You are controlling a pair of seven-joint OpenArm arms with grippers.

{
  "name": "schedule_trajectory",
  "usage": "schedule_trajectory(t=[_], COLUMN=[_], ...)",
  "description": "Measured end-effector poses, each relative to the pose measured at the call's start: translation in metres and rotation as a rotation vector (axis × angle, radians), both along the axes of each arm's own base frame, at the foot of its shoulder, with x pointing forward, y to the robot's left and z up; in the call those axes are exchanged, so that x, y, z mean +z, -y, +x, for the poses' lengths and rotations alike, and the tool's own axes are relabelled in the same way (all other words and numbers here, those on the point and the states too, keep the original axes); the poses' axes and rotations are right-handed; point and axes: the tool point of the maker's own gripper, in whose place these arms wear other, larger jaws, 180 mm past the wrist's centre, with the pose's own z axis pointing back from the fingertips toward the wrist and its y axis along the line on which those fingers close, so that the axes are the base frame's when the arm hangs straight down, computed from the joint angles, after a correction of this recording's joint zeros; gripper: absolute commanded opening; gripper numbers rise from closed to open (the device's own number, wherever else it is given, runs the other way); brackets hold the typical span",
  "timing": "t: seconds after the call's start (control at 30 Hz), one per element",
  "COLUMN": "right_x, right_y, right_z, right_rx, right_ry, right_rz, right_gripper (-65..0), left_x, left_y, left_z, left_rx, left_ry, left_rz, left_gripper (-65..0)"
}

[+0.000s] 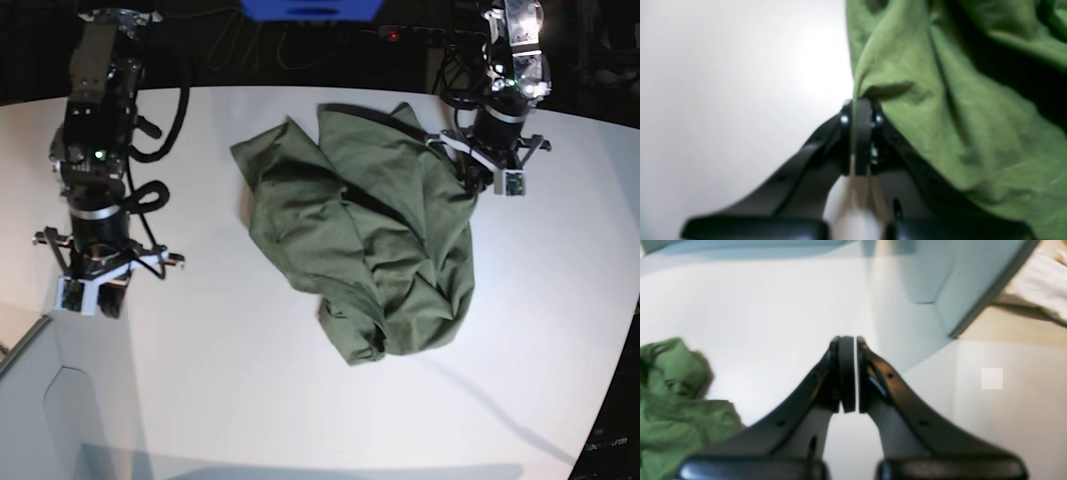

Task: Layout the t-shirt on the table in an organized manner, then fold the t-shirt properly
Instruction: 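Pull the shirt apart, right gripper dragging its edge away from the left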

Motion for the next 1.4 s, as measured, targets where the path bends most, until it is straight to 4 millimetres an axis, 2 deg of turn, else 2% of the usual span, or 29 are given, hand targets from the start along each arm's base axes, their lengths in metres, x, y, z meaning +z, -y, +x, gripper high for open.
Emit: schedule_trajectory(t=[0.07, 0.13, 0.2, 0.27, 0.43, 0.53, 0.7, 0.83, 0.9, 0.97, 1.07, 1.1, 1.17, 1.23, 1.4], right_x=[-0.004, -0.018, -0.049, -0.067, -0.108, -0.132, -0.147, -0.163, -0.170, -0.170, -0.169, -0.168, -0.157, -0.136, -0.085], right_y=[-0.014, -0.047, -0.094, -0.123, -0.152, -0.150, -0.150, -0.142, -0.141, -0.143, -0.147, -0.148, -0.144, -0.133, -0.091], right_z=[-0.002, -0.011, -0.031, -0.038, -0.035, -0.036, -0.019, -0.022, -0.023, -0.023, -0.025, -0.025, -0.020, -0.008, 0.015], right_rx=[0.088, 0.221, 0.401, 0.476, 0.567, 0.570, 0.563, 0.536, 0.536, 0.540, 0.568, 0.580, 0.573, 0.543, 0.420], right_ry=[-0.015, -0.064, -0.209, -0.292, -0.416, -0.494, -0.527, -0.575, -0.597, -0.596, -0.594, -0.592, -0.562, -0.496, -0.344], right_rz=[-0.017, -0.020, -0.006, 0.021, 0.023, 0.019, 0.033, 0.056, 0.053, 0.054, 0.054, 0.052, 0.043, 0.039, 0.018], right_gripper=[-65.0, -63.5, -57.2, -48.5, -27.4, -22.7, -23.2, -23.5, -26.6, -36.8, -59.8, -65.0, -65.0, -65.0, -65.0], left_x=[-0.001, -0.001, -0.003, -0.003, -0.003, -0.004, -0.003, -0.004, -0.004, -0.004, -0.004, -0.004, -0.004, -0.004, -0.002], left_y=[0.000, 0.001, 0.001, 0.001, 0.001, 0.002, 0.002, 0.002, 0.002, 0.002, 0.001, 0.001, 0.001, 0.001, -0.001], left_z=[0.000, -0.001, -0.002, -0.002, -0.002, -0.002, -0.001, -0.002, -0.002, -0.002, -0.002, -0.002, -0.002, -0.002, -0.001], left_rx=[0.000, -0.001, 0.000, -0.001, -0.001, -0.003, -0.004, -0.004, -0.003, -0.002, -0.002, -0.002, 0.000, -0.001, -0.003], left_ry=[-0.003, -0.004, -0.009, -0.010, -0.010, -0.010, -0.010, -0.010, -0.011, -0.011, -0.012, -0.011, -0.011, -0.011, -0.008], left_rz=[-0.001, -0.002, -0.003, -0.003, -0.002, -0.006, -0.004, -0.004, -0.004, -0.004, -0.003, -0.003, -0.003, -0.004, 0.002], left_gripper=[-64.9, -64.9, -64.9, -64.9, -64.9, -64.9, -64.9, -64.9, -64.9, -64.9, -64.9, -64.9, -64.9, -64.9, -64.9])
